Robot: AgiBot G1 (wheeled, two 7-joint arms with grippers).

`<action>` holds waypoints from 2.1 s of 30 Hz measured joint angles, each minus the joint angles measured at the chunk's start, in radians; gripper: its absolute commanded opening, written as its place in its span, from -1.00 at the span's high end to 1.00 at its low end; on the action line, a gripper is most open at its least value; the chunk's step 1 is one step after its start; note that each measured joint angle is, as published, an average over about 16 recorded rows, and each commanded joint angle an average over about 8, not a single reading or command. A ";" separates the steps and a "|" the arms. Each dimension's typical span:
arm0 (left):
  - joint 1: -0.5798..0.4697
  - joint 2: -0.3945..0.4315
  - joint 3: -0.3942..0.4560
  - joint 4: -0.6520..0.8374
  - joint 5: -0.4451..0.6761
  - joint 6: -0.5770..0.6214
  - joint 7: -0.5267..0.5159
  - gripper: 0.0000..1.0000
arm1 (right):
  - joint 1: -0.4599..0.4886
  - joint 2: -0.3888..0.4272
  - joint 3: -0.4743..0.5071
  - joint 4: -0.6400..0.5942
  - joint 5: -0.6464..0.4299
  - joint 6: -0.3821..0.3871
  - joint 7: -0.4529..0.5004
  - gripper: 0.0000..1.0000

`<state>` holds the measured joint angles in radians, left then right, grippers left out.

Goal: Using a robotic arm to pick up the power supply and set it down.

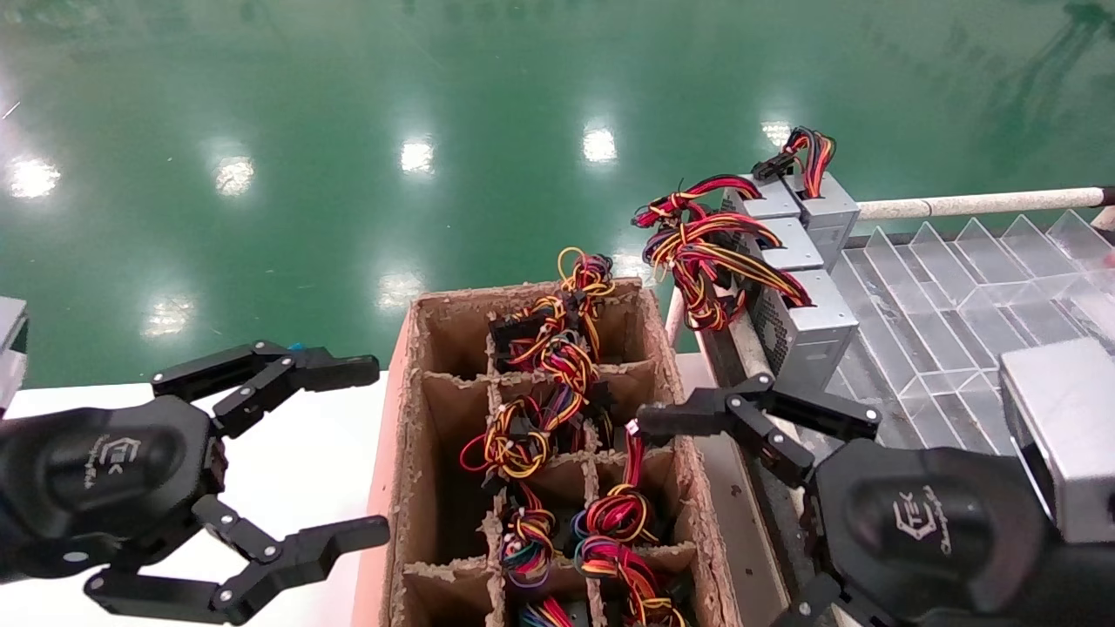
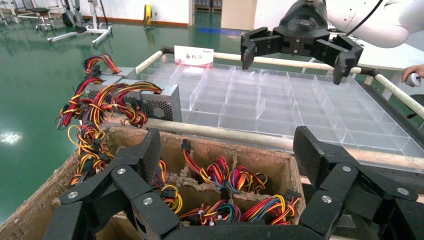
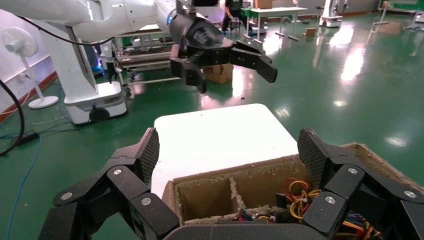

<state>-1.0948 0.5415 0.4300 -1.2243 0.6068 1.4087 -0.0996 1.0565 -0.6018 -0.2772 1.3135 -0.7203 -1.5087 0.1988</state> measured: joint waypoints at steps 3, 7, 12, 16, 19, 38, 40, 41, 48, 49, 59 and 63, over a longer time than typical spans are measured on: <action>0.000 0.000 0.000 0.000 0.000 0.000 0.000 -1.00 | 0.003 -0.001 0.000 -0.005 -0.001 0.002 -0.003 -1.00; 0.000 0.000 0.000 0.000 0.000 0.000 0.000 -1.00 | 0.008 -0.004 0.000 -0.013 -0.004 0.006 -0.006 -1.00; 0.000 0.000 0.000 0.000 0.000 0.000 0.000 -1.00 | 0.012 -0.006 -0.001 -0.020 -0.006 0.009 -0.009 -1.00; 0.000 0.000 0.000 0.000 0.000 0.000 0.000 -1.00 | 0.014 -0.007 -0.001 -0.024 -0.008 0.011 -0.010 -1.00; 0.000 0.000 0.000 0.000 0.000 0.000 0.000 -1.00 | 0.015 -0.008 -0.002 -0.026 -0.008 0.012 -0.011 -1.00; 0.000 0.000 0.000 0.000 0.000 0.000 0.000 -1.00 | 0.019 -0.010 -0.003 -0.032 -0.011 0.014 -0.013 -1.00; 0.000 0.000 0.000 0.000 0.000 0.000 0.000 -1.00 | 0.019 -0.010 -0.003 -0.032 -0.011 0.014 -0.013 -1.00; 0.000 0.000 0.000 0.000 0.000 0.000 0.000 -1.00 | 0.019 -0.010 -0.003 -0.032 -0.011 0.014 -0.013 -1.00; 0.000 0.000 0.000 0.000 0.000 0.000 0.000 -1.00 | 0.020 -0.010 -0.003 -0.033 -0.011 0.015 -0.014 -1.00; 0.000 0.000 0.000 0.000 0.000 0.000 0.000 -1.00 | 0.020 -0.010 -0.003 -0.033 -0.011 0.015 -0.014 -1.00; 0.000 0.000 0.000 0.000 0.000 0.000 0.000 -1.00 | 0.020 -0.011 -0.003 -0.034 -0.011 0.015 -0.014 -1.00; 0.000 0.000 0.000 0.000 0.000 0.000 0.000 -1.00 | 0.020 -0.011 -0.003 -0.034 -0.011 0.015 -0.014 -1.00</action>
<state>-1.0948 0.5415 0.4300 -1.2243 0.6068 1.4087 -0.0996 1.0768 -0.6124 -0.2798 1.2797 -0.7318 -1.4935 0.1850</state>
